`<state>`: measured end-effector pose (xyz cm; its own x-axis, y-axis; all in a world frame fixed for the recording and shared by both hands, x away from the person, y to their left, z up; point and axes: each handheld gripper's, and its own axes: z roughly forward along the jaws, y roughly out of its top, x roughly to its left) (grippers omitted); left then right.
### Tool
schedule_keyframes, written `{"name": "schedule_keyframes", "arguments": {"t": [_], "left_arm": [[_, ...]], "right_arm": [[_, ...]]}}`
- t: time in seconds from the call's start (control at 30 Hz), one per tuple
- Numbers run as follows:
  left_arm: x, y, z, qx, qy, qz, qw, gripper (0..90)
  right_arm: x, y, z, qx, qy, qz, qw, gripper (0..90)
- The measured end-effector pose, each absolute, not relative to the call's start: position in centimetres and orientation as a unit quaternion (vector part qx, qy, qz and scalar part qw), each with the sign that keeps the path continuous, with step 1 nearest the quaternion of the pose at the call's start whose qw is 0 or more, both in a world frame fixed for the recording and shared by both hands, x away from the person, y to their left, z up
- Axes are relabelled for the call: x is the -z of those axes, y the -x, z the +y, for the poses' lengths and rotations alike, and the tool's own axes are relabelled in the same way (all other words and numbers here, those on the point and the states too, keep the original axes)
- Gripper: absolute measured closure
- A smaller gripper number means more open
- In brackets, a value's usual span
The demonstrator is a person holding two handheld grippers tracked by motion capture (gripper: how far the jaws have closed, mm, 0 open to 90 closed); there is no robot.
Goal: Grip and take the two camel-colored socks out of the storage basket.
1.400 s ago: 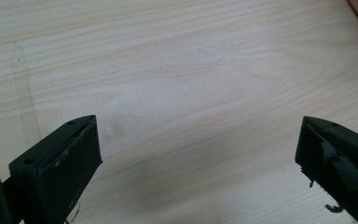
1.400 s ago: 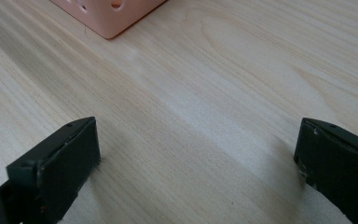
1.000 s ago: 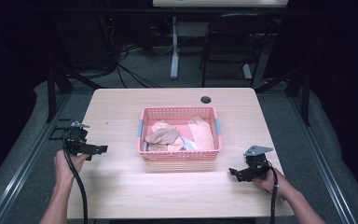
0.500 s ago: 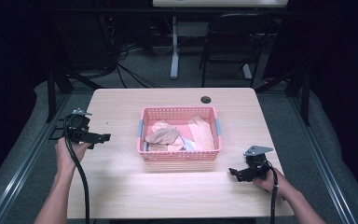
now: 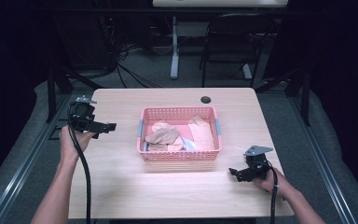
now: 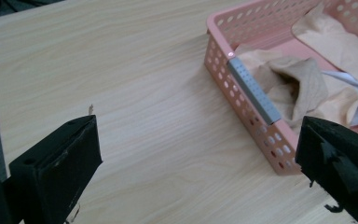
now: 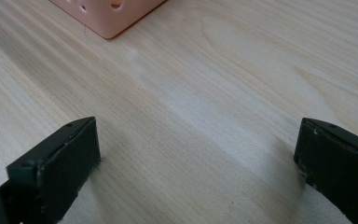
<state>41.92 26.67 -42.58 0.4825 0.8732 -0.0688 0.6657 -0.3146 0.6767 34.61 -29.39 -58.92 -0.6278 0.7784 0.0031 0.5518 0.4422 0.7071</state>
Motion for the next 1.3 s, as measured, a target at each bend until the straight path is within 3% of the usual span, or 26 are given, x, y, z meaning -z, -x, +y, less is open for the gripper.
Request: {"name": "schedule_keyframes", "arguments": {"t": [0.23, 0.57, 1.03, 1.3], "left_arm": [[41.2, -42.6, 24.8, -0.156, -0.8, 0.463, 0.347, 0.0], [40.4, -43.7, 20.3, -0.147, -0.834, 0.423, 0.323, 0.0], [43.6, -45.0, 14.8, -0.114, -0.862, 0.389, 0.305, 1.4], [46.0, -45.3, 12.4, -0.092, -0.877, 0.369, 0.294, 16.7]], "right_arm": [[58.9, -34.6, -29.4, -0.347, -0.399, 0.833, 0.163, 0.0], [58.9, -34.6, -29.4, -0.347, -0.399, 0.833, 0.164, 0.0], [59.0, -34.6, -29.4, -0.348, -0.398, 0.833, 0.163, 0.0], [58.9, -34.6, -29.4, -0.347, -0.399, 0.833, 0.164, 0.0]]}}
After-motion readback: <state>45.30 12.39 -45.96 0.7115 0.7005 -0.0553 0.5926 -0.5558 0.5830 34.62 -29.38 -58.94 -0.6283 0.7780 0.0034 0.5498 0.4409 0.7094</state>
